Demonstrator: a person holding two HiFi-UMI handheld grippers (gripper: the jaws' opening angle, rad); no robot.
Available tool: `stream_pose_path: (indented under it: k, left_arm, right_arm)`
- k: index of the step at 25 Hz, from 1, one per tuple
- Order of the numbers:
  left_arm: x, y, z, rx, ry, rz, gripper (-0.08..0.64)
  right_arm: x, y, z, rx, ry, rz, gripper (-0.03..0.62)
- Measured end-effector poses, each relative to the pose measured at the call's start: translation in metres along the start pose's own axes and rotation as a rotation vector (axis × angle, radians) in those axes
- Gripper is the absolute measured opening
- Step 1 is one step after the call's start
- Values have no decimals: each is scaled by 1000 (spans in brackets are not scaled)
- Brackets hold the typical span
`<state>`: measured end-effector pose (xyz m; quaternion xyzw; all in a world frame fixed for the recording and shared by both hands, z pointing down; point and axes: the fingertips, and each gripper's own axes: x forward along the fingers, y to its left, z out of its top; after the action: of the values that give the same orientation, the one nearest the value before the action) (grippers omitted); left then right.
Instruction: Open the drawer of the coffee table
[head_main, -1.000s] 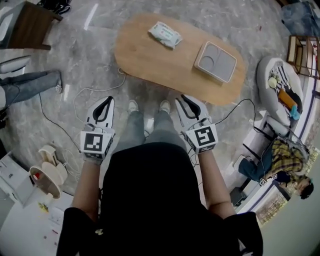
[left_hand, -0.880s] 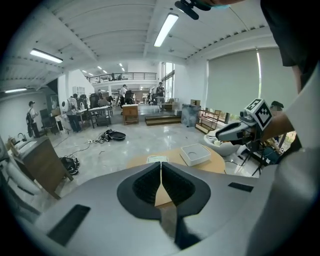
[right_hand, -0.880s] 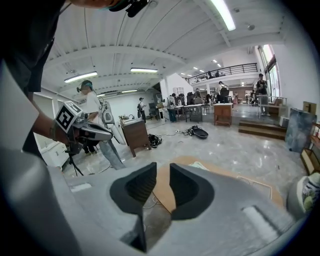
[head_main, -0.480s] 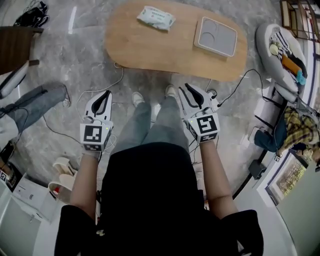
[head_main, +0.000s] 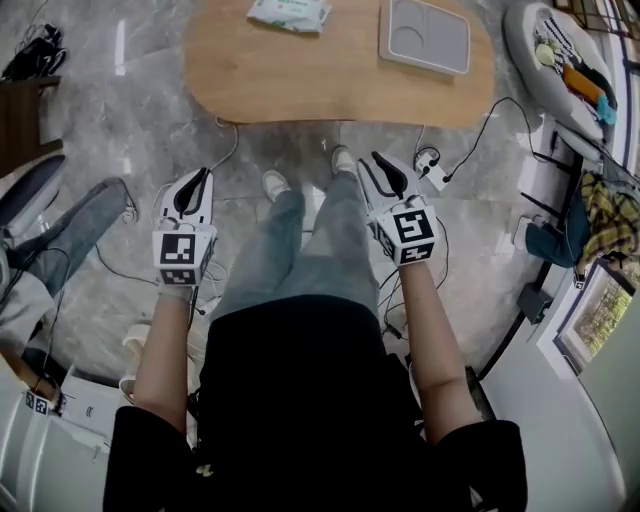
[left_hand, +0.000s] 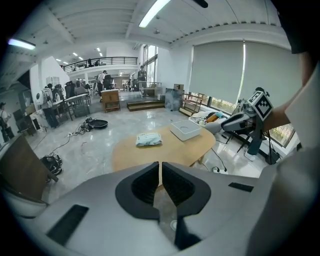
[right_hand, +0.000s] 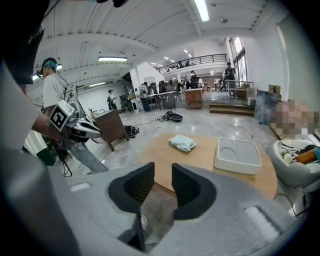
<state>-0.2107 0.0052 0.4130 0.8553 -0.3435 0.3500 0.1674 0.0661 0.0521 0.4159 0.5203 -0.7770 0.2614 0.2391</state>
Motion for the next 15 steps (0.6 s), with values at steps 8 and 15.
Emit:
stream_pose_path:
  k: [8, 15]
  left_arm:
    - [63, 9, -52, 11, 59, -35, 51]
    - [112, 28, -99, -20, 108, -24, 105]
  right_arm:
    - [43, -15, -67, 30, 63, -39, 144]
    - [88, -34, -113, 35, 117, -43, 173]
